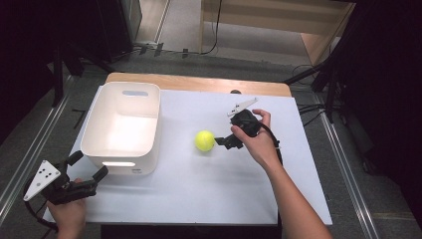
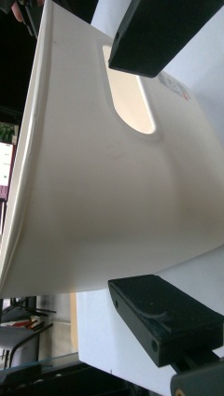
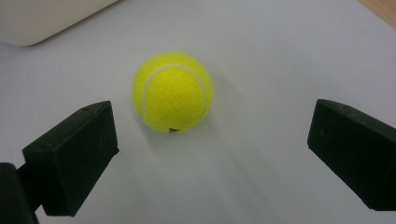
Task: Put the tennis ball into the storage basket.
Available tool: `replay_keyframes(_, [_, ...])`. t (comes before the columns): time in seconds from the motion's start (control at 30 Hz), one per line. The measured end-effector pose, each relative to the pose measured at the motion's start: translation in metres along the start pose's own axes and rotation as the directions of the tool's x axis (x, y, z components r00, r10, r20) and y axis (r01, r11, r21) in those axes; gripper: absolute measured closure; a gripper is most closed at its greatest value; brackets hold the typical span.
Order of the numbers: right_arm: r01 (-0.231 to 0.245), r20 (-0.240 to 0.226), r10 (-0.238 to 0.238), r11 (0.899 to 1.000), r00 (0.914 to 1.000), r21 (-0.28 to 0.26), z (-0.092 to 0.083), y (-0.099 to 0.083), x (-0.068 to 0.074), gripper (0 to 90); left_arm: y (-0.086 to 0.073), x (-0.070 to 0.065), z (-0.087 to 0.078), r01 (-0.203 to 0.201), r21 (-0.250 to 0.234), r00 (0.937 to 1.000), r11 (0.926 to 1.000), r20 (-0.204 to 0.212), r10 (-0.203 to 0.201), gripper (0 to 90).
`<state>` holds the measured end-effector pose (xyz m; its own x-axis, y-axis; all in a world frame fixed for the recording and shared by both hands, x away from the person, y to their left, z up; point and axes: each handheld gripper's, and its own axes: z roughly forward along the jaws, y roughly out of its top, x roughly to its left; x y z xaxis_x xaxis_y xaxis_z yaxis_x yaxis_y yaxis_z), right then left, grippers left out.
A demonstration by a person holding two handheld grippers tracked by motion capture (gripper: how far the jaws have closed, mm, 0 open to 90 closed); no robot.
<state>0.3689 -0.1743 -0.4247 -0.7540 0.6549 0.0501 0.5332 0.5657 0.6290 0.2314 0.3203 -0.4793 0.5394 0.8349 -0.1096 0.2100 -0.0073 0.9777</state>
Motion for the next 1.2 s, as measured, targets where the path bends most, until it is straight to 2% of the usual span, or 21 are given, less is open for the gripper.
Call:
replay_keyframes(0.13, [0.004,-0.017,-0.004,1.000,0.9998,0.021,0.004,0.003,0.000,0.1,0.000,0.000,0.000,0.001,-0.001,1.0000,1.0000,0.000,-0.001,0.0])
replay_keyframes(0.23, [-0.003,-0.003,0.003,1.000,1.0000,0.027,0.007,0.005,0.001,0.0,0.000,0.000,0.000,0.000,0.000,1.0000,1.0000,0.000,0.000,0.0])
replay_keyframes(0.4, [-0.004,-0.014,0.005,0.999,0.9999,0.050,0.012,0.008,0.002,0.0,0.000,0.000,0.000,0.000,-0.001,1.0000,1.0000,0.001,0.000,0.0])
replay_keyframes(0.77, [0.026,-0.019,-0.025,0.995,0.9995,0.093,0.025,0.015,0.006,0.0,0.000,0.000,0.000,0.000,0.000,1.0000,1.0000,0.002,0.000,0.0])
replay_keyframes(1.2, [0.065,-0.012,-0.064,0.987,0.9979,0.149,0.042,0.022,0.012,0.0,0.000,0.000,0.000,0.001,0.000,1.0000,1.0000,0.002,-0.001,0.0])
